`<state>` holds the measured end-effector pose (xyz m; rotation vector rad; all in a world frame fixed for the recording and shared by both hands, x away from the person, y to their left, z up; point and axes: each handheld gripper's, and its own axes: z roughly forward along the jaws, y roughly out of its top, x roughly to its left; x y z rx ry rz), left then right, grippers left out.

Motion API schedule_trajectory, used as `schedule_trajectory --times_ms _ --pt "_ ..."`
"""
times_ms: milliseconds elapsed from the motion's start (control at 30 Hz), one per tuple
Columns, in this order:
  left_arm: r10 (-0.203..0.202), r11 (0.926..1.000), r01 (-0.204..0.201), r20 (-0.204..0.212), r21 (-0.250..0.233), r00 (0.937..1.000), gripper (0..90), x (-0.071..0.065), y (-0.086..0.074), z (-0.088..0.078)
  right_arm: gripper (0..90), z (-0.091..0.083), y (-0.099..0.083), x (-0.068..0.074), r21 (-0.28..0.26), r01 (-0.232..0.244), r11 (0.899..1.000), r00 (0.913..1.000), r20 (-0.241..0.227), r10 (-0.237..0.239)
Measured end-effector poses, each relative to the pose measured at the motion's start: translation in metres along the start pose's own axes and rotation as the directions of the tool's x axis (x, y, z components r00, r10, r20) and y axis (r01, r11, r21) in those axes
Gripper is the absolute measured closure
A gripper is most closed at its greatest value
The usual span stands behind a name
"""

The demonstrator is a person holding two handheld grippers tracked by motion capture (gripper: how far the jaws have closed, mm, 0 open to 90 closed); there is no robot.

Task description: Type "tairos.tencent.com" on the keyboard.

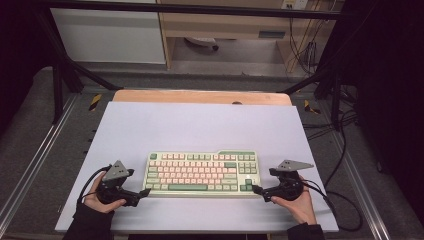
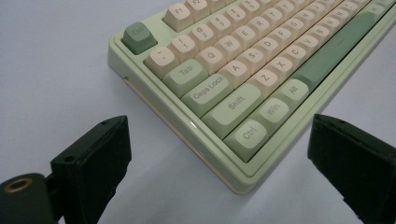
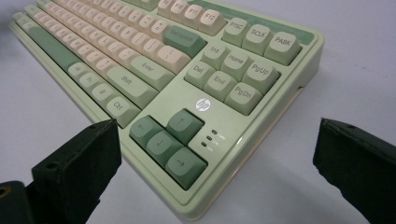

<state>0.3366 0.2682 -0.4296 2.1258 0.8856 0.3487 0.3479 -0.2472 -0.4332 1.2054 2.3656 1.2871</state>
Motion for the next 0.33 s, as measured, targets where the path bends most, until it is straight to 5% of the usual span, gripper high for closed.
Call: schedule_trajectory --times_ms 333 --pt "0.001 1.0000 -0.001 -0.001 0.001 1.0000 6.0 0.0003 -0.0002 0.0010 0.4 -0.0031 -0.0015 0.0001 -0.008 -0.002 1.000 1.0000 -0.007 0.002"
